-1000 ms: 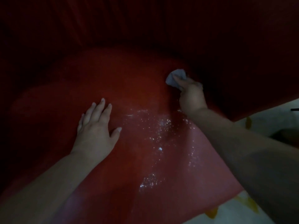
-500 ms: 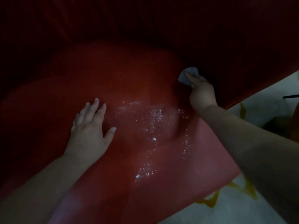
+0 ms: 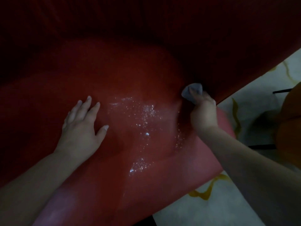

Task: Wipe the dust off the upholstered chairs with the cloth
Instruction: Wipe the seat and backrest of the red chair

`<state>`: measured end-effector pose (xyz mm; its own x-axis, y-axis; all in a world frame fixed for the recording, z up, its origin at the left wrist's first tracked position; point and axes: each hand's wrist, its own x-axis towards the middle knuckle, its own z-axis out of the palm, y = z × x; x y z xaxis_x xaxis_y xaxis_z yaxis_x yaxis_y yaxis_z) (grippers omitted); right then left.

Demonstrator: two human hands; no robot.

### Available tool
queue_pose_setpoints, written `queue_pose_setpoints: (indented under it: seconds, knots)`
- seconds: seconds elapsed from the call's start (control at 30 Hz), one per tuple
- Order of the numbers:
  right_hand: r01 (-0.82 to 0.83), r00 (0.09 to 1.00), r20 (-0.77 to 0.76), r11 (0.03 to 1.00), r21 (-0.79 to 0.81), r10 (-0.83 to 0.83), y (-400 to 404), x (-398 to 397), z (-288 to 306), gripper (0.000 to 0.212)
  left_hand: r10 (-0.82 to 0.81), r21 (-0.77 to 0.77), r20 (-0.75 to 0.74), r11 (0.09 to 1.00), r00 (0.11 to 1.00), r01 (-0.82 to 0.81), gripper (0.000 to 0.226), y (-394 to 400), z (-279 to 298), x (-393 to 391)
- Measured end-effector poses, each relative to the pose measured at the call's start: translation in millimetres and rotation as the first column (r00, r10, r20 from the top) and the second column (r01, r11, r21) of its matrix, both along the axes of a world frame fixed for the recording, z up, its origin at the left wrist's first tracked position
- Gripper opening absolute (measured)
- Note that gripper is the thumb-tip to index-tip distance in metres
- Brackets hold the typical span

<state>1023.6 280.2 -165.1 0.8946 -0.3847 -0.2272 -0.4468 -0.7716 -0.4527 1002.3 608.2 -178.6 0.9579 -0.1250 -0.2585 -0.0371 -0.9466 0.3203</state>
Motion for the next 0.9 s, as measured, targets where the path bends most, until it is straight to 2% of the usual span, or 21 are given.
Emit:
queue_pose_setpoints:
  seconds: [0.17, 0.3, 0.37, 0.43, 0.5, 0.57, 0.6, 0.7, 0.83, 0.9]
  knots:
    - [-0.08, 0.991, 0.121, 0.986, 0.149, 0.062, 81.5, -31.2, -8.9, 0.069, 0.004, -0.004, -0.001, 1.0, 1.0, -0.004, 0.072, -1.1, 0.6, -2.2]
    - [0.033, 0.972, 0.217, 0.966, 0.257, -0.091, 91.7, -29.8, 6.7, 0.071, -0.012, -0.011, -0.025, 1.0, 1.0, 0.012, 0.072, 2.7, 3.9, -0.9]
    - [0.127, 0.949, 0.255, 0.967, 0.222, -0.183, 68.0, -37.4, 14.2, 0.066, -0.031, -0.003, -0.039, 1.0, 0.999, 0.03, 0.072, 5.1, 5.0, -1.4]
    - [0.237, 0.945, 0.196, 0.961, 0.143, -0.263, 41.0, -55.3, 15.6, 0.064, -0.035, 0.0, -0.048, 0.999, 0.998, 0.035, 0.072, 7.4, 6.2, -2.6]
    - [0.232, 0.964, 0.118, 0.971, 0.052, -0.237, 30.8, -76.8, 10.6, 0.068, -0.032, -0.007, -0.05, 0.999, 0.998, 0.031, 0.072, 9.0, 6.7, -5.8]
    - [0.195, 0.976, 0.109, 0.98, -0.031, -0.191, 38.7, -88.5, 1.2, 0.061, -0.03, -0.014, -0.052, 0.999, 0.998, 0.03, 0.072, 9.8, 6.9, -9.5]
    - [0.223, 0.968, 0.125, 0.974, -0.024, -0.219, 47.8, -87.3, -2.8, 0.056, -0.029, -0.017, -0.053, 0.999, 0.998, 0.028, 0.072, 10.2, 6.6, -11.2]
    - [0.269, 0.947, 0.171, 0.962, 0.034, -0.271, 88.1, -72.1, -8.2, 0.046, -0.038, -0.022, -0.054, 0.999, 0.998, 0.037, 0.073, 12.0, 5.4, -15.5]
    - [0.116, 0.957, 0.221, 0.946, 0.301, -0.187, 133.0, -53.6, -1.6, 0.045, -0.043, -0.024, -0.048, 0.999, 0.998, 0.042, 0.073, 12.8, 4.1, -16.1]
    - [0.15, 0.927, 0.299, 0.954, 0.261, -0.227, 123.4, -51.9, 5.4, 0.045, -0.045, -0.023, -0.055, 0.999, 0.997, 0.044, 0.073, 13.1, 4.1, -15.9]
